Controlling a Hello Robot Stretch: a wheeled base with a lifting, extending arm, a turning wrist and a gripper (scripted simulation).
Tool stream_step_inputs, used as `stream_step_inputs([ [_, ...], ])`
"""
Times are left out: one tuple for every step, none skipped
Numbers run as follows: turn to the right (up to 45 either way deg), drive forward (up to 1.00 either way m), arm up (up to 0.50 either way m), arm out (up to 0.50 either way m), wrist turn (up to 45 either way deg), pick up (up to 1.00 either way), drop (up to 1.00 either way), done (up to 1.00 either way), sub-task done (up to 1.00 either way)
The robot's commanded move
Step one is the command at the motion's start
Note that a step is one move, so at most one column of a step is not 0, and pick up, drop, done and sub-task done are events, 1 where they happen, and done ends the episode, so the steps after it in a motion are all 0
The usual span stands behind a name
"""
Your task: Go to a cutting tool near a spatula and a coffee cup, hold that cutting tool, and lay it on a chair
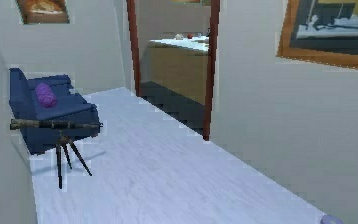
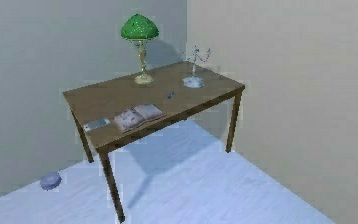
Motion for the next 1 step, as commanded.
stream_step_inputs([
  [0.0, 0.3, 0.0, 0.0, 0.0, 0.0, 0.0, 0.0, 0.0],
])
